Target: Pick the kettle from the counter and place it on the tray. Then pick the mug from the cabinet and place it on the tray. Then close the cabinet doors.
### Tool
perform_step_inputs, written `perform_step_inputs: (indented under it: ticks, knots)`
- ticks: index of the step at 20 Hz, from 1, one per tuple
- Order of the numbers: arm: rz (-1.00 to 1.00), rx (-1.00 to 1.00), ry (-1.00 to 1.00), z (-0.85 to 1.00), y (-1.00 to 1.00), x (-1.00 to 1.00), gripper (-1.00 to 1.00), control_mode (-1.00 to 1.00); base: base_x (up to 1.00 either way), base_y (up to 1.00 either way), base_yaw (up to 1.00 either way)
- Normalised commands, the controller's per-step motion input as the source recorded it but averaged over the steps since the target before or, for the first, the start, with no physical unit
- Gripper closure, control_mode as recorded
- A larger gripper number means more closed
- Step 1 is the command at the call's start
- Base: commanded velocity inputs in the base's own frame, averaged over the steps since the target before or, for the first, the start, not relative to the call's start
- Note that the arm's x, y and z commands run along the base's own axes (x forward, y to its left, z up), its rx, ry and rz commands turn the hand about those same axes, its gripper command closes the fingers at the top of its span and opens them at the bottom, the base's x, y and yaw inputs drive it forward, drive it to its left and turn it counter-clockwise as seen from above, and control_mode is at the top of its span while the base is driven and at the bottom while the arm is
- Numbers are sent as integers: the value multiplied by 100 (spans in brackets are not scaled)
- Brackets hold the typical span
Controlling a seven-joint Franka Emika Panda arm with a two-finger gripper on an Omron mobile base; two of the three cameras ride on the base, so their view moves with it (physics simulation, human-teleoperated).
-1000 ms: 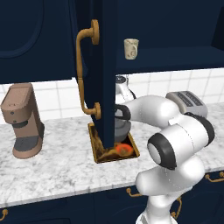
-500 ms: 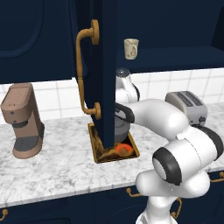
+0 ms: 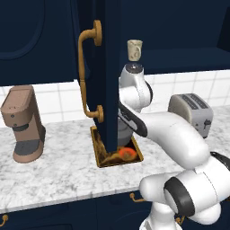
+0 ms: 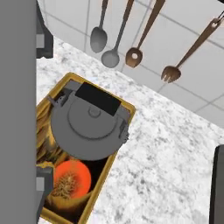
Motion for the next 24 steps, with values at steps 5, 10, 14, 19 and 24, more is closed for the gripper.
perform_step_inputs:
  ticks: [5,10,14,19,24]
  knots:
    - [6,0,-18,46,-23,-93,-100,-100,0,0,0]
    - [18,-1,-12,80,-34,-74,-100,-100,0,0,0]
    - [22,-12,4,53,-12,-23,-100,-100,0,0,0]
    - [15,-10,-1,-2,-13,-3,-100,-100,0,0,0]
    - [7,-13,-14,24,-2,-5,-100,-100,0,0,0]
